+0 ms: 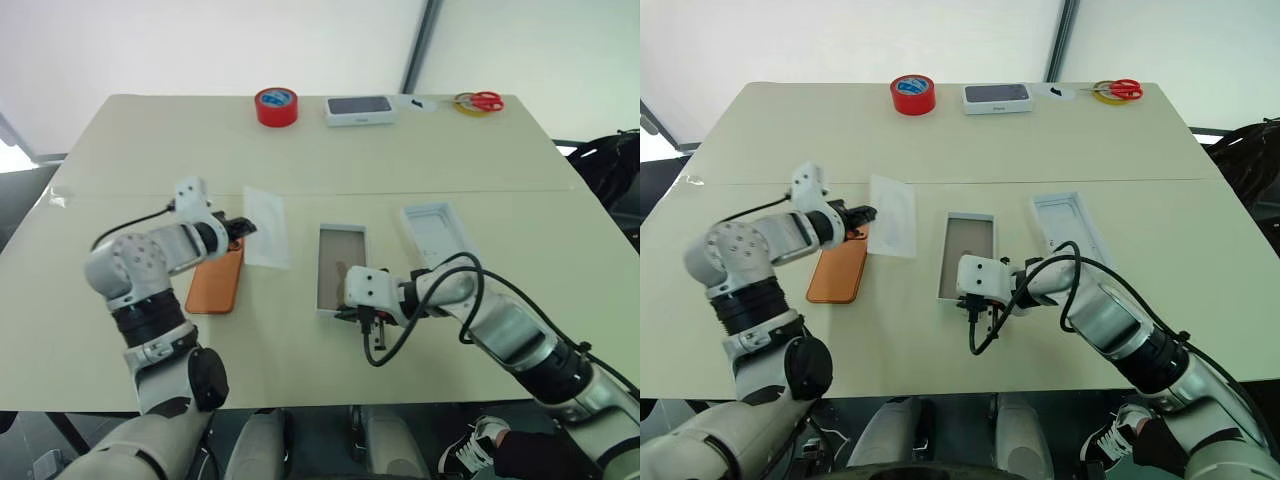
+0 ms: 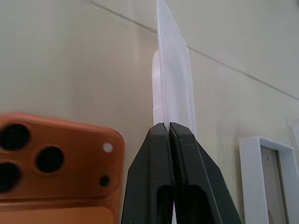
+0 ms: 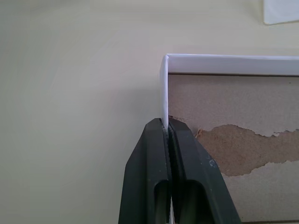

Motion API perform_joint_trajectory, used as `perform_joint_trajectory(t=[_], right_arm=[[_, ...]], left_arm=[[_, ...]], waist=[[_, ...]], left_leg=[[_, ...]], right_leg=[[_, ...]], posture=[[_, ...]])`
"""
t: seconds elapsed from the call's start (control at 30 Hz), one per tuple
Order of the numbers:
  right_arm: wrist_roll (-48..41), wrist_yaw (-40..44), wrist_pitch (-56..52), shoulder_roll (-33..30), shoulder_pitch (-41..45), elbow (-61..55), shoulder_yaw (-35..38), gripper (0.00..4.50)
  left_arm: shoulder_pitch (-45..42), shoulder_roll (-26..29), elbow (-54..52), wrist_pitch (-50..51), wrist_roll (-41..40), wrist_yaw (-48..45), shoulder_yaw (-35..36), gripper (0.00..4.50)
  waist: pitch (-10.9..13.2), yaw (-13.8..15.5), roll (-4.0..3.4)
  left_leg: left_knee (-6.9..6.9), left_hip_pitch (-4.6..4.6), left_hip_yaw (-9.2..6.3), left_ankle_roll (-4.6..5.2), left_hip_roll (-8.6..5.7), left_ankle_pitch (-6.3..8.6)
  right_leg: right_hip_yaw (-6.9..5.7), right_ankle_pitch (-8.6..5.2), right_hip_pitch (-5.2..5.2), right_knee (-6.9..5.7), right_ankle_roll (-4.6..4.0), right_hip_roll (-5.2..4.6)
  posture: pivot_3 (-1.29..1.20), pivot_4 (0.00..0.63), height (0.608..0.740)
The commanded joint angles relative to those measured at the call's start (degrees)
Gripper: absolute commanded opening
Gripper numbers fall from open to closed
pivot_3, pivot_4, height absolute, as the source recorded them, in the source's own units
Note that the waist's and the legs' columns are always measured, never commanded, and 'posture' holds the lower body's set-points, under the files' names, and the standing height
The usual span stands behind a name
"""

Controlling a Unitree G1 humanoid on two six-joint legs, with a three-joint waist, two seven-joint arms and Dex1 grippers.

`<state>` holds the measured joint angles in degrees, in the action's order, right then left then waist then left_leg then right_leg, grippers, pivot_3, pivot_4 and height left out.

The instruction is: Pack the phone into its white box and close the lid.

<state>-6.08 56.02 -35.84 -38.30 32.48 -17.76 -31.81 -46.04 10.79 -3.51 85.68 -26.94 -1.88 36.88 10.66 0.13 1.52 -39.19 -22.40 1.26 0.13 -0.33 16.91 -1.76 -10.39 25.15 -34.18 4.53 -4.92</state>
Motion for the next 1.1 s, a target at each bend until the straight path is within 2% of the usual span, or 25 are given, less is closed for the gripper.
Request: perform_joint_trajectory(t=[0.03,0.2,0.23,0.3,0.47,0.63,0.77,0.9,1.1], right_arm=[[2.82,1.22,4.78,2.82,3.27,3.11,-1.73,0.07],[5.57,0.85,5.50,8.62,6.85,10.62,-3.42,0.07],[5.70,1.00,5.53,9.39,7.35,11.46,-3.28,0.31],[4.70,0.86,4.10,10.73,8.05,11.77,-1.33,0.94],[2.22,0.04,3.60,9.67,6.21,8.65,5.22,3.39],[-1.89,0.63,1.65,5.38,4.02,6.42,14.50,3.39],[-3.75,0.48,0.77,2.65,2.88,6.07,18.78,3.39],[-3.65,-0.35,0.69,1.54,1.99,6.12,19.86,3.39],[-3.74,-1.59,0.68,1.19,1.11,6.10,20.01,3.39]], left_arm=[[-2.03,2.72,-2.25,0.81,-0.91,-0.40,3.31,0.00],[-2.95,4.65,-3.09,2.55,-0.86,-0.60,6.55,0.00],[-3.10,4.64,-3.39,2.99,-0.75,-0.50,7.07,0.00],[-3.36,3.69,-4.93,4.35,-0.93,-0.49,7.95,0.00],[-3.52,-0.85,-9.46,6.81,-2.59,-0.75,8.89,0.00],[-0.91,-9.21,-13.63,6.82,-7.80,1.31,7.54,0.00],[2.64,-14.38,-14.43,6.82,-11.05,3.86,5.51,0.00],[4.71,-17.39,-14.40,6.82,-13.30,6.37,3.86,0.00],[7.77,-18.78,-14.31,6.82,-16.65,9.23,1.22,0.00]], waist=[[0.00,-0.01,0.00],[0.00,0.14,0.01],[0.00,0.24,0.01],[0.00,0.28,0.02],[0.00,0.52,0.02],[0.01,0.55,0.03],[0.01,0.35,0.04],[0.01,0.11,0.04],[0.01,0.40,0.04]], left_leg=[[0.01,0.00,0.00,-0.01,0.00,0.00],[0.01,-0.01,-0.02,-0.11,-0.01,-0.06],[0.01,-0.01,-0.03,-0.13,-0.02,-0.07],[0.01,-0.01,-0.04,-0.15,-0.04,-0.08],[0.01,-0.02,-0.06,-0.19,-0.07,-0.09],[0.01,-0.02,-0.07,-0.19,-0.08,-0.08],[0.03,0.01,-0.03,-0.18,-0.06,-0.07],[0.05,0.01,-0.02,-0.17,-0.02,-0.08],[0.04,0.00,-0.03,-0.15,-0.03,-0.07]], right_leg=[[0.00,0.00,0.00,0.00,0.00,0.00],[0.00,0.01,0.00,-0.01,0.00,-0.03],[0.00,0.01,-0.01,-0.02,0.00,-0.04],[0.00,0.01,-0.01,-0.03,0.00,-0.07],[0.00,0.02,-0.01,-0.03,-0.01,-0.10],[-0.01,0.02,-0.04,-0.03,0.00,-0.12],[0.00,0.02,-0.03,-0.03,-0.01,-0.11],[0.00,0.02,-0.02,-0.03,-0.01,0.00],[0.02,0.01,-0.03,-0.01,-0.02,-0.01]], posture=[[0.00,0.150,0.732],[0.00,0.150,0.732],[0.00,0.150,0.732],[0.00,0.150,0.732],[0.00,0.150,0.732],[0.00,0.150,0.732],[0.00,0.150,0.732],[0.00,0.150,0.732],[0.00,0.150,0.732]])
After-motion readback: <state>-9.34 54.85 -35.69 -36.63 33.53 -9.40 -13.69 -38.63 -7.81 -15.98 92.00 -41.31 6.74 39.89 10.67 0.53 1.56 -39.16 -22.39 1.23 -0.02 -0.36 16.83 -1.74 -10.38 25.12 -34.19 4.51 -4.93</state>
